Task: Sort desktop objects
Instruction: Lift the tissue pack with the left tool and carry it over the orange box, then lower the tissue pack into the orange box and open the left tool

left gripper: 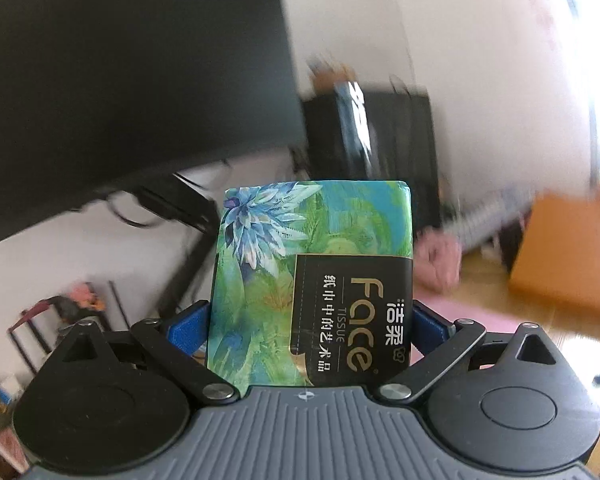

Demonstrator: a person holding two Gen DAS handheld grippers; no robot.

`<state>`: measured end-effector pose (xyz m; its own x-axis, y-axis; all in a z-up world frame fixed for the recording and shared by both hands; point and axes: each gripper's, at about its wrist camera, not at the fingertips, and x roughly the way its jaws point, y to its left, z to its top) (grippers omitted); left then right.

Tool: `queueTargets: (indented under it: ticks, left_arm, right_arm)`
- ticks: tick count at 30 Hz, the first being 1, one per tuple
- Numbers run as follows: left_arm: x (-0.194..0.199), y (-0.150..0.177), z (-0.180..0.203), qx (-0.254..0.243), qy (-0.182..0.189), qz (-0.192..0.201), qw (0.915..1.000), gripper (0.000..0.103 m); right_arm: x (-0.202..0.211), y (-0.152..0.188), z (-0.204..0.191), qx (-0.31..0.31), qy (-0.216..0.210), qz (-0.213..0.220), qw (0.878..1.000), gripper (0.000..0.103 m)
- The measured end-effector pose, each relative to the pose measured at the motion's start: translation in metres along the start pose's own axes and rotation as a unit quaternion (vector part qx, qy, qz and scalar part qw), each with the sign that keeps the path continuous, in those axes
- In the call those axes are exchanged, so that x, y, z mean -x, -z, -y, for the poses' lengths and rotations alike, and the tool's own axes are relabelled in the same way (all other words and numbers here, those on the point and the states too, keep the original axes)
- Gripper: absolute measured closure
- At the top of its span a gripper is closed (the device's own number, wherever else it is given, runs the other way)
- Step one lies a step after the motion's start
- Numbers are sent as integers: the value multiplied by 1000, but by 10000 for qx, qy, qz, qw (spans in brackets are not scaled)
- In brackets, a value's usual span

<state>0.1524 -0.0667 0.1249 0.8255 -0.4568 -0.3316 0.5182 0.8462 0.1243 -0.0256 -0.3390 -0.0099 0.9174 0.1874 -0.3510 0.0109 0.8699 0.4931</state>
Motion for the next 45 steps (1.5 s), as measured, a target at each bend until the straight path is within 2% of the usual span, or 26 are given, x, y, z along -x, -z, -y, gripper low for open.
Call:
queueTargets:
  ticks: [4,7,11,15,22,30,35,41,45]
  left_arm:
    - [38,2,-15,206,-311,222,9991,2]
    - [54,8,-30,283,-785,151,9964,2]
    - [65,19,-55,581,-1520,-230,9864,2]
    - [61,39,-75,855,-1872,-696,9761,2]
    - [29,79,-96,1125,-2045,-1624,9587,2]
    - [1,122,-107,1182,-2161,-2347,9403,2]
    - [-1,130,-108,1203,-2021,-2572,9373,2]
    - [-14,143,-112,1099,-2038,-3009,9251,2]
    - [-13,142,-110,1079,-2007,-3007,9261,3]
  right_arm:
    - [0,0,-3,35,-35,-3,10000,0]
    - [-7,2,-4,46,-55,-39,10000,0]
    - [-16,5,-5,53,-80,-101,9999,0]
    - [-21,8,-10,72,-175,-183,9997,0]
    - [-26,10,-19,193,-263,-266,9991,0]
    - [-25,12,-20,263,-223,-290,9990,0]
    - [-26,12,-20,288,-203,-302,9989,0]
    - [-26,12,-20,319,-179,-317,9988,0]
    - [-26,12,-19,339,-163,-327,9988,0]
